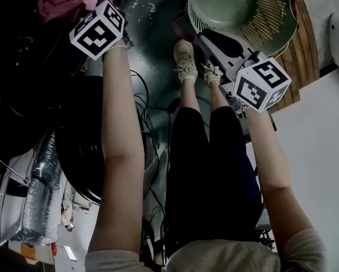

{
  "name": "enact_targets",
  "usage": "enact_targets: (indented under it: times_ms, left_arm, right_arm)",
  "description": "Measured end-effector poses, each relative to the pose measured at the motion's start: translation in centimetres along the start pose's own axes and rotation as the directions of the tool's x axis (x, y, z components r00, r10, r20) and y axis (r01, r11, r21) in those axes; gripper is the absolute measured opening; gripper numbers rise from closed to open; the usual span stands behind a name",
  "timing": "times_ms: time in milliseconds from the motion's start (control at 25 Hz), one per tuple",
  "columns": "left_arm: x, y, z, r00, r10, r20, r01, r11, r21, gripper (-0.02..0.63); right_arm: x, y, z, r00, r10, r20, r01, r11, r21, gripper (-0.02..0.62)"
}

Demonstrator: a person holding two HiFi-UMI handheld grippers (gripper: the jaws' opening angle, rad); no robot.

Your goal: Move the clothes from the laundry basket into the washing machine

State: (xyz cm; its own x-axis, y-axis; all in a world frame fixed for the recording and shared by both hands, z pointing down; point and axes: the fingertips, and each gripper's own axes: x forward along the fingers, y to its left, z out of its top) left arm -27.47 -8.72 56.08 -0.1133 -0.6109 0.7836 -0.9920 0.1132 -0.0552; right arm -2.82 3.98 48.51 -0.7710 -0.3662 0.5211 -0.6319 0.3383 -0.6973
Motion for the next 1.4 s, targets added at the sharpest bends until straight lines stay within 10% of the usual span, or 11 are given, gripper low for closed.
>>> enact_targets:
  times_ms: [240,400,560,800,1120,1200,1400]
  left_arm:
    - [0.8,4.6,7.9,0.961,0.155,0.229,-0.183,0.977,0.107,0.064]
    - [0.9,7.4,11.3,0.905,0.269,0.329,-0.297,0.954,0.038,0.066]
    - [2.1,4.6,9.9,0.961,0.127,0.245,-0.15,0.985,0.081,0.2]
    - [-2.1,0.3,4.3,0.976,-0.041,0.216,0.001,0.983,0.183,0.268]
    - [0.2,-1.7,-0.6,0.982,-0.189,0.017,0.185,0.975,0.123,0.175]
    - [-0.1,-0.2,0.2,0.988,-0.131,0.087,0.126,0.99,0.059,0.052]
    - [2.6,6.1,3.3,0.991,0.092,0.1,-0.102,0.99,0.098,0.052]
  right_arm:
    - [0.7,0.0,0.2,1.0,-0.005,0.007,0.005,1.0,0.02,0.061]
    - [1.0,0.7,0.2,1.0,0.011,0.008,-0.011,0.999,0.031,0.06]
    - [1.1,1.0,0.0,1.0,0.014,0.008,-0.015,0.999,0.032,0.06]
    - [0.4,1.4,-0.2,1.0,0.014,0.011,-0.014,0.999,0.039,0.06]
    - [0.2,0.2,-0.7,1.0,-0.009,0.01,0.008,0.999,0.044,0.057]
    - [0.3,-0.1,-0.6,1.0,-0.013,0.015,0.012,0.999,0.052,0.054]
    - [0.7,-0.3,-0.1,1.0,-0.001,0.012,0.0,0.999,0.041,0.053]
